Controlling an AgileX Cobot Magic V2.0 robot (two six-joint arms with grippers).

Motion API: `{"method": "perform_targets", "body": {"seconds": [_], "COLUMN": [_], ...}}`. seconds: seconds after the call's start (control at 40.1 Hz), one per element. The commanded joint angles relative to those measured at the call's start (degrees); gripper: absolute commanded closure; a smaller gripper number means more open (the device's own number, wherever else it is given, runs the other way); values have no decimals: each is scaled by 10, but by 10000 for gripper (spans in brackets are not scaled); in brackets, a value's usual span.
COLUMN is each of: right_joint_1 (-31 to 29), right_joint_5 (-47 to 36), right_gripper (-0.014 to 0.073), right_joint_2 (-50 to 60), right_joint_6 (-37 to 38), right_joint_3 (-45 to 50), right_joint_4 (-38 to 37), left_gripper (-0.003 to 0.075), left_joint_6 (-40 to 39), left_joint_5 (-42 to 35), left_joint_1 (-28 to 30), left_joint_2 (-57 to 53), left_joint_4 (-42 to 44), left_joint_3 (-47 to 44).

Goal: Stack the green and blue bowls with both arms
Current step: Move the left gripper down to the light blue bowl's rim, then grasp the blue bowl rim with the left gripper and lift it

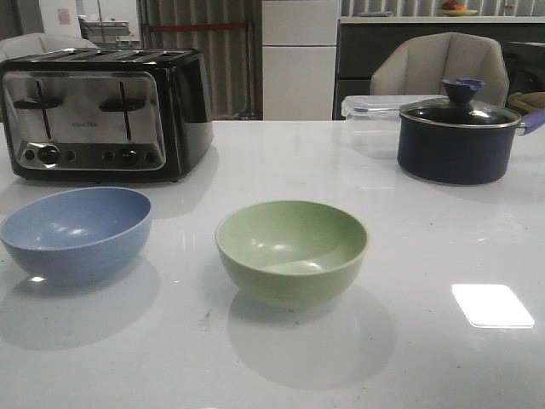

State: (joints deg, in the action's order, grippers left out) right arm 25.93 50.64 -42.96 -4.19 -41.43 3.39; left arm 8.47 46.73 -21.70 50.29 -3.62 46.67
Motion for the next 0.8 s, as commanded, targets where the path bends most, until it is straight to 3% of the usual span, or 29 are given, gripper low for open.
{"method": "perform_targets", "body": {"seconds": [0.0,0.175,0.574,0.774], "right_joint_1": [0,0,0,0], "right_joint_5": [-34,-34,-34,-34], "right_gripper": [202,202,202,202], "right_joint_2": [2,2,2,2], "right_joint_6": [1,1,1,1], "right_joint_3": [-14,-14,-14,-14], "right_joint_4": [2,2,2,2], "left_gripper": [137,137,137,137], "left_joint_6": [-41,-115,-118,-116], "left_joint_5": [-20,-20,-17,-40], "left_joint_1": [-2,-2,98,107], "left_joint_2": [49,151,378,447], "left_joint_4": [29,97,49,49], "left_joint_3": [46,88,186,217]}}
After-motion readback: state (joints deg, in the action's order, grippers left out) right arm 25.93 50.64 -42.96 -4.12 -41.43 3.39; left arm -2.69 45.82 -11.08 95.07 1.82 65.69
